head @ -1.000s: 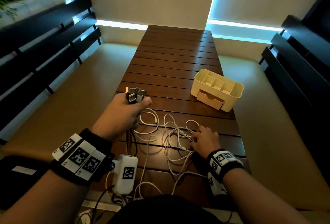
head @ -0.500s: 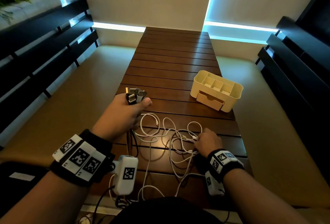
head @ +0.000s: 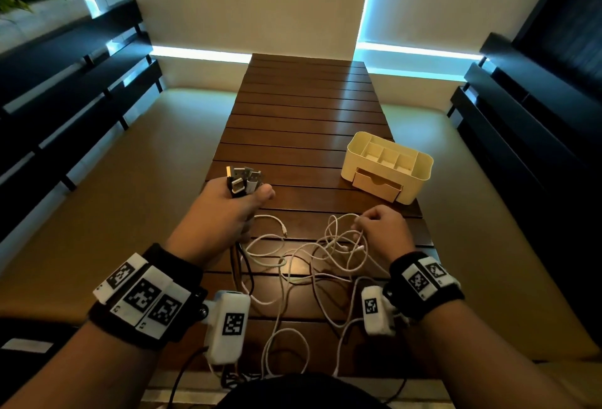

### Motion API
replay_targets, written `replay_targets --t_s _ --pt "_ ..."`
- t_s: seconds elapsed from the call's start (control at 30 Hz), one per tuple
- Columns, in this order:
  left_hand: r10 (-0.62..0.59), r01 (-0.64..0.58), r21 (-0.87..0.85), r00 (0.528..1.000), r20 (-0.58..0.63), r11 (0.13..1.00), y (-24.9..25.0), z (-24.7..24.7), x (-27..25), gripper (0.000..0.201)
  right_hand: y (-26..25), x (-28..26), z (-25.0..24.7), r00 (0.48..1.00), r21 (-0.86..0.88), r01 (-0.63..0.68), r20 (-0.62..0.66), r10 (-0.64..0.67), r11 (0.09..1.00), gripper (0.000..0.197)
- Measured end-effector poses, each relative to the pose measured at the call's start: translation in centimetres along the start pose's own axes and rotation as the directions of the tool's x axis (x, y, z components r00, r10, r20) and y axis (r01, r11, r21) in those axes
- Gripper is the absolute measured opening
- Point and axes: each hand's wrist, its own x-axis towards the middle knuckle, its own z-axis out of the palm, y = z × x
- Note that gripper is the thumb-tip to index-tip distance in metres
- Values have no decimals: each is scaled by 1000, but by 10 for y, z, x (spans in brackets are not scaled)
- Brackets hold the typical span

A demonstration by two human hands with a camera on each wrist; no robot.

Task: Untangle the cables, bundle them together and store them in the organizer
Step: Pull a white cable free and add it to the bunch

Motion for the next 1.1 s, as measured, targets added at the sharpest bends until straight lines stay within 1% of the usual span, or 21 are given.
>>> replay_targets --t_s 0.1,0.13,0.17,0.2,0.27,0.33,0.37,0.43,0.5,0.57,0.63,0.7,0.73,0.77,0.8,0.87,0.9,0.97,1.0,1.07,1.1 --pt "3 -3 -19 1000 0 1000 -1 -4 1 15 -3 -9 0 1000 193 -8 -9 10 981 4" --pt "4 -4 -24 1000 1 1000 -2 -5 1 14 -4 -11 0 1000 234 -8 -9 11 972 6" --pt "7 -7 -27 1000 6 1000 -2 -6 1 13 -3 -11 0 1000 230 -15 0 15 973 9" --pt "11 -11 -26 1000 14 1000 -2 -7 1 14 -1 -11 0 1000 179 -26 16 24 984 13" --pt "21 -21 -16 999 30 1000 -2 -8 0 15 9 -7 2 997 -23 -58 53 59 998 22" --pt "30 -29 -15 998 49 999 -2 -11 -1 16 21 -2 3 996 -218 -45 62 60 975 27" --pt "31 -30 -19 998 58 999 -2 -13 -1 18 26 0 3 997 -312 -28 63 50 950 27" --pt "27 -26 -25 997 72 999 -2 -17 -3 23 32 2 6 997 -467 -17 57 49 884 19" --pt "23 -21 -28 996 84 999 -4 -21 -4 32 35 1 8 994 -607 -21 70 80 795 18" --pt "21 -19 -25 995 97 999 -4 -24 -6 37 37 2 11 993 -677 -38 60 106 735 23" --pt "21 -18 -25 994 107 1000 -4 -27 -7 38 36 1 12 996 -686 -46 21 83 727 24" --pt "23 -21 -23 994 107 1000 -4 -31 -8 38 32 -2 11 999 -633 -11 -31 -11 774 19" --pt "24 -21 -24 994 103 999 -4 -32 -8 37 29 -6 10 992 -602 41 -68 -103 797 14" --pt "24 -22 -26 995 99 999 -4 -33 -9 37 24 -12 9 968 -588 122 -106 -226 799 9" --pt "25 -23 -27 995 97 999 -5 -33 -9 36 19 -17 7 924 -560 208 -158 -349 802 8" --pt "29 -26 -24 995 98 999 -5 -32 -9 35 10 -24 6 835 -506 324 -244 -493 800 11" --pt "32 -30 -22 995 98 999 -5 -31 -9 34 7 -26 6 813 -513 353 -246 -528 782 10" --pt "41 -39 -18 994 98 999 -5 -29 -10 32 5 -31 6 808 -575 360 -202 -553 735 11" --pt "44 -42 -17 994 104 999 -5 -28 -11 31 5 -34 6 794 -615 371 -179 -580 696 13" --pt "46 -44 -19 992 121 999 -4 -27 -13 26 4 -40 4 743 -656 431 -130 -656 619 17" --pt "47 -44 -26 991 124 999 -4 -27 -14 24 3 -43 3 727 -650 462 -111 -677 603 18"
